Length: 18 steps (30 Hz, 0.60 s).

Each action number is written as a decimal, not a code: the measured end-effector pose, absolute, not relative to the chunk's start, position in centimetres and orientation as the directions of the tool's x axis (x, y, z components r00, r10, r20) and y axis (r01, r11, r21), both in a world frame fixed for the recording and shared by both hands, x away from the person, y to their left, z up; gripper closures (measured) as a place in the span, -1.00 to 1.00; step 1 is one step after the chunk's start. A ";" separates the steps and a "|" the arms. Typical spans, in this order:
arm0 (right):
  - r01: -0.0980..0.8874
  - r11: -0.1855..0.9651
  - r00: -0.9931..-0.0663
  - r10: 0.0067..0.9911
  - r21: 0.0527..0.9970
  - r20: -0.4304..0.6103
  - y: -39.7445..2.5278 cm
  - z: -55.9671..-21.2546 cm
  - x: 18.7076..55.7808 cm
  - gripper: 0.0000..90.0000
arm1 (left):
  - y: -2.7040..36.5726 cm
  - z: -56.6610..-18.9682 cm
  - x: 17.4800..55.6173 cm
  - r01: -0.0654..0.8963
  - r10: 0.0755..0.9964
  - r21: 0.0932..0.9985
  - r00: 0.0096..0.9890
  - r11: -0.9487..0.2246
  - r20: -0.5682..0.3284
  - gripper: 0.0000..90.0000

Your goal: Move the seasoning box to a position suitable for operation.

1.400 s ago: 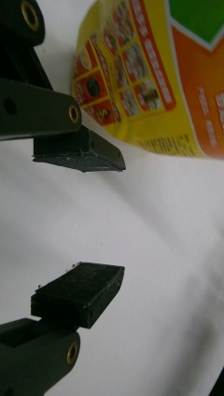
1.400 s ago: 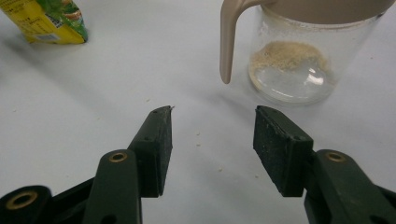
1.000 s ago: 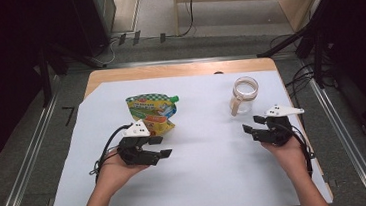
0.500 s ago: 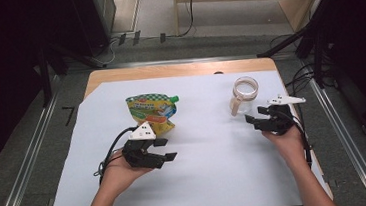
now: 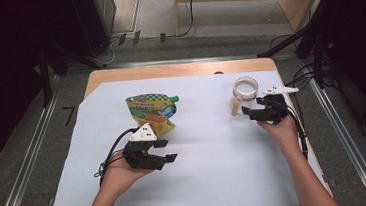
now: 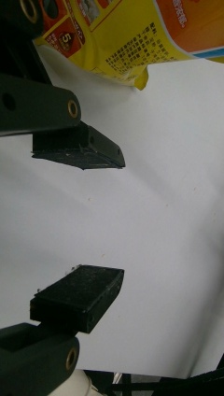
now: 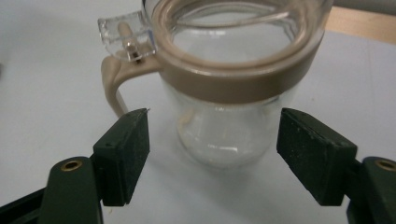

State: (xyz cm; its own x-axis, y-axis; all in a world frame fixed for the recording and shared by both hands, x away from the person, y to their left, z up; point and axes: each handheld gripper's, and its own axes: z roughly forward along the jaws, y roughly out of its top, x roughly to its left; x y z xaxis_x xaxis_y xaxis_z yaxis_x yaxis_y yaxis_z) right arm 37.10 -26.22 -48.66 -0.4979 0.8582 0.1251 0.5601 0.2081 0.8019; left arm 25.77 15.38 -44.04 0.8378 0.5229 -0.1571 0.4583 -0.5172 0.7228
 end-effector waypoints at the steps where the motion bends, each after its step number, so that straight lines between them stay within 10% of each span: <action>1: 0.548 0.212 -0.494 0.863 0.809 0.109 -26.1 -48.7 37.3 -0.47 | 15.4 -44.1 25.8 0.458 0.523 0.723 0.838 -0.518 -0.156 -0.09; 18: 0.517 0.180 -0.473 0.875 0.837 0.104 -25.2 -50.5 39.4 -0.70 | 14.2 -44.6 25.6 0.458 0.503 0.704 0.848 -0.543 -0.164 -0.09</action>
